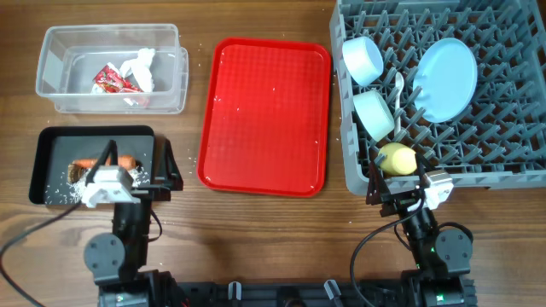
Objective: Sort waste into correct bins and load items into the dishwasher rack
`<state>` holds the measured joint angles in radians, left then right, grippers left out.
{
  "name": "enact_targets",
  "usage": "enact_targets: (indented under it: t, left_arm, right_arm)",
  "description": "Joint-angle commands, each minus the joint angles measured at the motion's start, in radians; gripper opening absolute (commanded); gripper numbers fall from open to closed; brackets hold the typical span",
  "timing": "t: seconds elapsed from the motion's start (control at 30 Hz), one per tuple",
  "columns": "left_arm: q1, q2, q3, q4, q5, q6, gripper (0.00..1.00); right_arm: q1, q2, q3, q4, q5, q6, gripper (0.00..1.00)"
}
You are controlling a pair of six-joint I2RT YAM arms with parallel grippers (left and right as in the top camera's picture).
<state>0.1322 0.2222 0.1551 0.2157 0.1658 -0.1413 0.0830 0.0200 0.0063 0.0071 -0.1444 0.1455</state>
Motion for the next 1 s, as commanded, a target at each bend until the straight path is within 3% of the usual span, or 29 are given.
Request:
enact_targets:
  t: [0.0,0.2,0.67,0.97]
  left_arm:
    - [0.006,-0.082,-0.093,0.035,0.008,-0.024,1.00]
    - [0.005,-0.149,-0.147,0.033,-0.007,-0.024,1.00]
    - [0.004,-0.219,-0.149,-0.286,-0.040,-0.028,1.00]
    - [0.003,-0.219,-0.149,-0.283,-0.040,-0.027,1.00]
  right_arm:
    - [-0.006,-0.010,-0.001,0.003,0.010,0.014,0.99]
    - [-0.006,-0.010,-0.001,0.003,0.010,0.014,1.00]
    - [-0.006,-0.010,-0.001,0.002,0.010,0.014,1.00]
    - [-0.006,-0.009,-0.001,0.003,0.010,0.014,1.00]
